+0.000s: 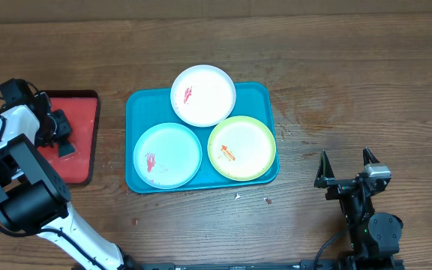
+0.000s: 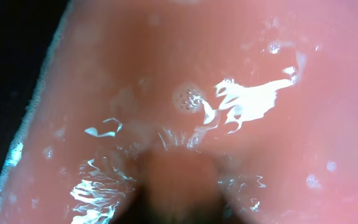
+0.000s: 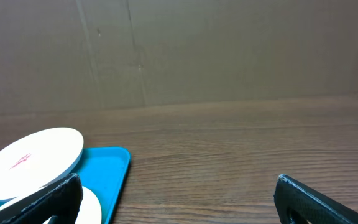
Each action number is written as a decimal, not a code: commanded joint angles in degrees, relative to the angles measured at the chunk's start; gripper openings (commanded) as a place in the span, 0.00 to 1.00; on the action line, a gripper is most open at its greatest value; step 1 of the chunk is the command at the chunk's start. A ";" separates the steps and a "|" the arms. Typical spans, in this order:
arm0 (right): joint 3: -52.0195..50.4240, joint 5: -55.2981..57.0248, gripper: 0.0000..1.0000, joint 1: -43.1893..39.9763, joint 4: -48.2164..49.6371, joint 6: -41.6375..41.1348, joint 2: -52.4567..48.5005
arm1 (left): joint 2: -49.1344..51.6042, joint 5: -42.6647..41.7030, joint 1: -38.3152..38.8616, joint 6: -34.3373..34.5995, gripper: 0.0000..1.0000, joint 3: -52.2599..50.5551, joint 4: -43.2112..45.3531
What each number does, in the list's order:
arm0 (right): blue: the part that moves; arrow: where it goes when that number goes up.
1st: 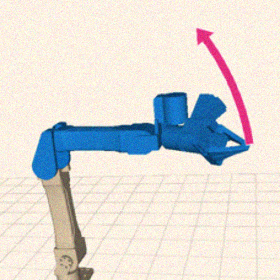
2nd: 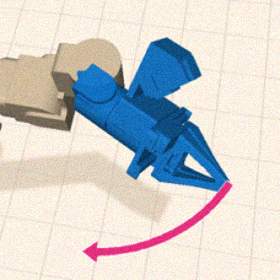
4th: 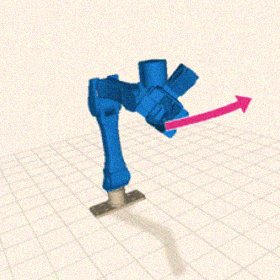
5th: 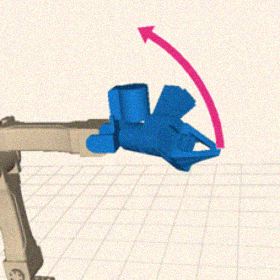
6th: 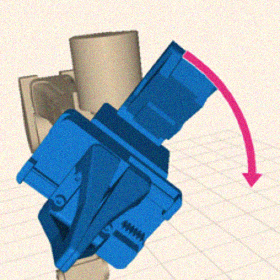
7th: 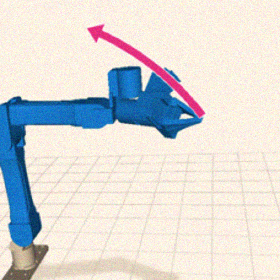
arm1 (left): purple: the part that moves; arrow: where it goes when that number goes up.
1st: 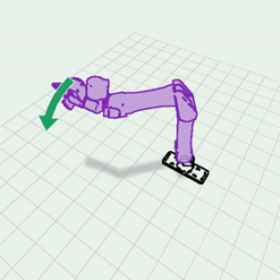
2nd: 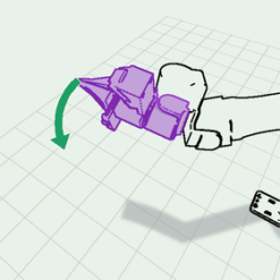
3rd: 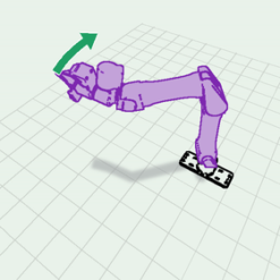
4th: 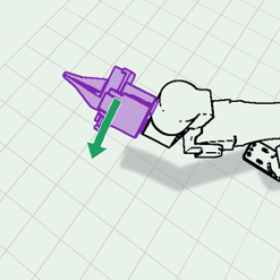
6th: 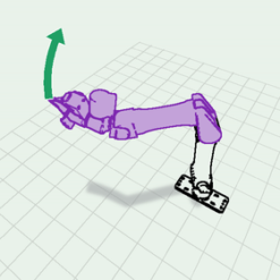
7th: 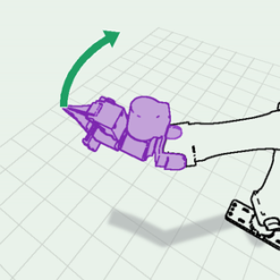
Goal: Clean dirty plates on tray and stack at the side
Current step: 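Lower the left gripper and grasp the green sponge, then lift the sponge with the left gripper out of the red tray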
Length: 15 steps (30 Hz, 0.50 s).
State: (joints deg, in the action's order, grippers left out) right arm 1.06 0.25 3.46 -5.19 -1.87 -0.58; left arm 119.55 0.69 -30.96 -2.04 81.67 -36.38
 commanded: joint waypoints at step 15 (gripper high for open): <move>-0.59 0.31 1.00 0.00 0.37 0.15 0.42 | 2.23 0.79 0.24 -0.04 0.38 -1.31 -17.03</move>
State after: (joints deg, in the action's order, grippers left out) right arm 1.06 0.25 3.46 -5.17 -1.87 -0.58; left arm 119.37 0.67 -31.11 -1.80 82.56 -51.88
